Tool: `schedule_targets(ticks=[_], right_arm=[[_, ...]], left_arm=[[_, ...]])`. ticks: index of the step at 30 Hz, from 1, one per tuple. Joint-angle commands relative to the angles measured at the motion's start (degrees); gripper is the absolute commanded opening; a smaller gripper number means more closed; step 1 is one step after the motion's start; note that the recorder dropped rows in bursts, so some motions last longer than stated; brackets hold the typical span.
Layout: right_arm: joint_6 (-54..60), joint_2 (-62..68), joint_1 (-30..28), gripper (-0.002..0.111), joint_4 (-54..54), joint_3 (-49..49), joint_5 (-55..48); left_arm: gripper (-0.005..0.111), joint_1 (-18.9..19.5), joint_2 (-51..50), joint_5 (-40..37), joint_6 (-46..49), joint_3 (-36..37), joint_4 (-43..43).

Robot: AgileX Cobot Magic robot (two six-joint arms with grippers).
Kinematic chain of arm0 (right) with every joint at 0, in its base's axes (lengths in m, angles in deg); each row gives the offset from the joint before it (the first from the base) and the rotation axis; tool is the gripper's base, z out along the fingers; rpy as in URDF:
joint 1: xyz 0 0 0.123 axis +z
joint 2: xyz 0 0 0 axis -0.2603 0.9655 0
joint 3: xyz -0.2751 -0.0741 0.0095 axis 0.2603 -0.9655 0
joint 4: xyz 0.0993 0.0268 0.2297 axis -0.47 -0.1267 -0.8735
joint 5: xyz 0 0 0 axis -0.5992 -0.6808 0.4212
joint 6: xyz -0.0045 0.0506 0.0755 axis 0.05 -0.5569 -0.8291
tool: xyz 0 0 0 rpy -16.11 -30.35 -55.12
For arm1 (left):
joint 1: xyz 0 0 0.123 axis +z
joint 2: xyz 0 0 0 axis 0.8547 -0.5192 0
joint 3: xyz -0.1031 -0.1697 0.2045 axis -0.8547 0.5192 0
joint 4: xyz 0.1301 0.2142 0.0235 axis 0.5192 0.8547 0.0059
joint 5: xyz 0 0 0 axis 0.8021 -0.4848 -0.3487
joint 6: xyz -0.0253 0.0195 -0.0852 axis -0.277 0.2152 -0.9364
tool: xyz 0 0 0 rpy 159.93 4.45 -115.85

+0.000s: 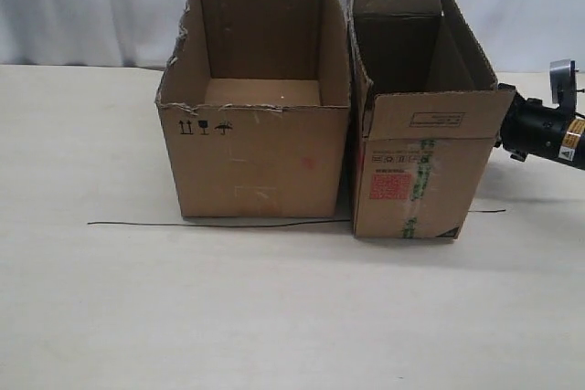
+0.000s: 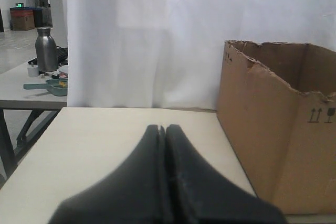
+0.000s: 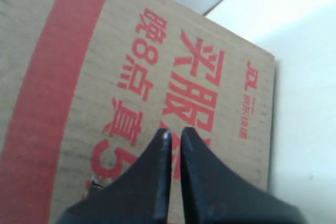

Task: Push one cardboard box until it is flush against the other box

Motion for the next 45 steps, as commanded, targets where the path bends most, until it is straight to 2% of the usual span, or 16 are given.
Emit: schedule_targets(ticks=[1, 5, 8, 14, 18, 26, 32, 36, 40, 45], right_arm=[[1.4, -1.5, -3.1, 0.005, -0.2, -0.6, 3.4], [2.6, -6.9, -7.9, 0.005, -0.2, -6.7, 7.3], [7.6, -13.3, -9.9, 0.005, 0.6, -13.9, 7.3], [18.7, -28.5, -7.4, 0.005, -0.4, -30.2, 4.3], [21.4, -39.1, -7.1, 0.005, -0.3, -38.3, 0.8], [21.9, -59.0, -7.1, 0.005, -0.3, -49.8, -13.2], [21.9, -67.9, -6.8, 0.005, 1.4, -56.8, -10.4], [23.3, -68.2, -6.4, 0.005, 1.0, -59.5, -6.0], [25.1, -65.8, 0.3, 0.005, -1.2, -59.4, -7.2], [32.9, -62.8, 14.8, 0.005, -14.3, -57.5, -18.7]], left_arm=[[0.0, -0.4, 0.2, 0.4, 0.1, 0.2, -0.1], [0.0, -0.4, 0.2, 0.4, 0.1, 0.2, -0.1], [0.0, -0.4, 0.2, 0.4, 0.1, 0.2, -0.1], [0.0, -0.4, 0.2, 0.4, 0.1, 0.2, -0.1], [0.0, -0.4, 0.2, 0.4, 0.1, 0.2, -0.1], [0.0, -0.4, 0.2, 0.4, 0.1, 0.2, -0.1], [0.0, -0.4, 0.2, 0.4, 0.1, 0.2, -0.1], [0.0, -0.4, 0.2, 0.7, 0.1, 0.2, 0.0], [0.0, -0.4, 0.2, 0.7, 0.1, 0.2, 0.0], [0.0, -0.4, 0.2, 0.7, 0.1, 0.2, 0.0]])
